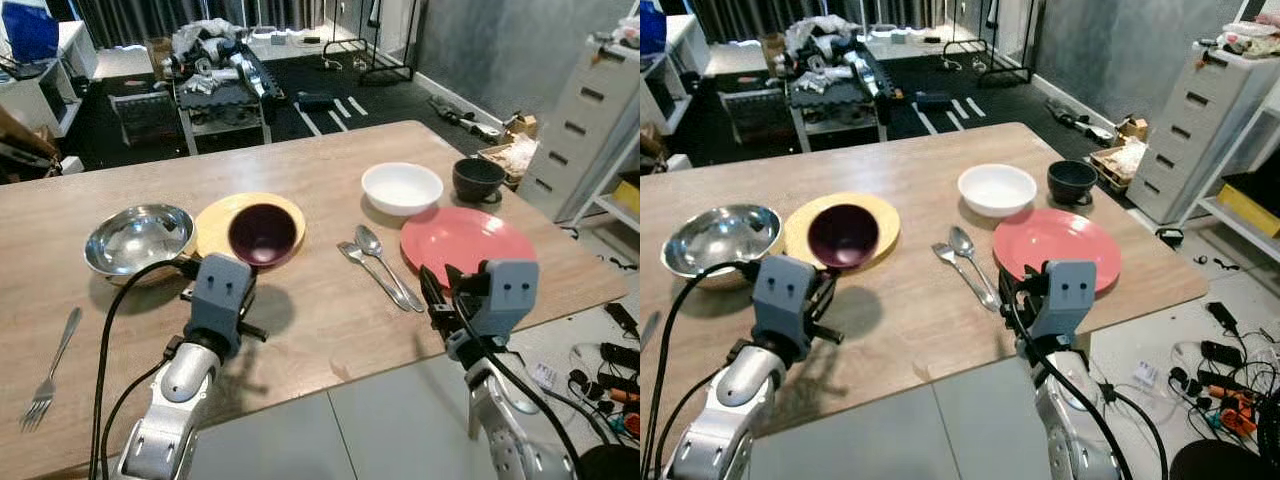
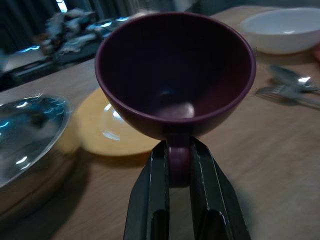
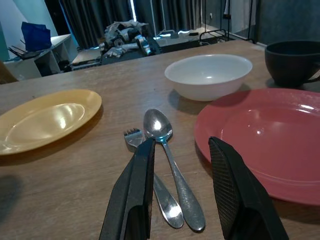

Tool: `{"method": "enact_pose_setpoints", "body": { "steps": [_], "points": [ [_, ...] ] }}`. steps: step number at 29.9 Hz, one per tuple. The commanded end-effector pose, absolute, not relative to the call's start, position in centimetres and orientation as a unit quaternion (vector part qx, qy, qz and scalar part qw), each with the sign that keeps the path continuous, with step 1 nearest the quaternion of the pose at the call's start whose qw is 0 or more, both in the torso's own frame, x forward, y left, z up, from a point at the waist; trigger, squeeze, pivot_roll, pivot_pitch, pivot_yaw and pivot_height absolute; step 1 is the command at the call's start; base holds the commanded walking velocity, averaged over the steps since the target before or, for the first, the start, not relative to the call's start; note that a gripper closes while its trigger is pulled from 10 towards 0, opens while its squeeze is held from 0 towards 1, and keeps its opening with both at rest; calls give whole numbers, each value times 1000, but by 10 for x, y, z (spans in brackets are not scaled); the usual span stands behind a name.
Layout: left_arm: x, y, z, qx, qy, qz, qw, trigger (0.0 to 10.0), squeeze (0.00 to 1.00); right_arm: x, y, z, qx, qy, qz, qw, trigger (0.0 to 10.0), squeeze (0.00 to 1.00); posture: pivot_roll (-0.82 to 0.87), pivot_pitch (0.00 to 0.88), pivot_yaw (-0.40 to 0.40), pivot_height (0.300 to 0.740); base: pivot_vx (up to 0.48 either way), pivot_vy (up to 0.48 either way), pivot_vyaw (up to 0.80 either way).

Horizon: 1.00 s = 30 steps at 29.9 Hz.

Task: Setting the table

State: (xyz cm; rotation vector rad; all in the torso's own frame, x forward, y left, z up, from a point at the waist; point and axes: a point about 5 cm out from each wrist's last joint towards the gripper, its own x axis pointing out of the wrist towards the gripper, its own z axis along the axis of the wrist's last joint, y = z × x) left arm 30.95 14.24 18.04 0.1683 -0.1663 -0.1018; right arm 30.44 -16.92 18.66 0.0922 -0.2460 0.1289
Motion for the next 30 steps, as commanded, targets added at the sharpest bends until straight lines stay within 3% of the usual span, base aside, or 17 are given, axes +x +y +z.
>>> {"method": "enact_pose_setpoints", "body": {
  "steps": [1, 7, 11, 17, 30],
  "points": [
    [307, 152, 177, 97, -64, -26, 993, 10000, 0, 303, -170, 185, 45, -121, 69, 989, 10000, 0, -21, 49, 105, 740, 0, 0, 0],
    [301, 163, 175, 86, -59, -22, 994, 10000, 0, 304, -168, 186, 44, -120, 79, 989, 10000, 0, -9, 52, 95, 740, 0, 0, 0],
    [299, 185, 172, 62, -47, -1, 997, 10000, 0, 307, -162, 187, 38, -121, 98, 987, 10000, 0, 7, 56, 86, 740, 0, 0, 0],
    [304, 185, 179, 65, -58, -11, 996, 10000, 0, 309, -159, 187, 37, -118, 97, 988, 10000, 0, 9, 59, 84, 740, 0, 0, 0],
    [302, 175, 180, 52, -54, -34, 997, 10000, 0, 309, -169, 181, 47, -101, 58, 992, 10000, 0, -3, 71, 87, 740, 0, 0, 781]
  ]
}}
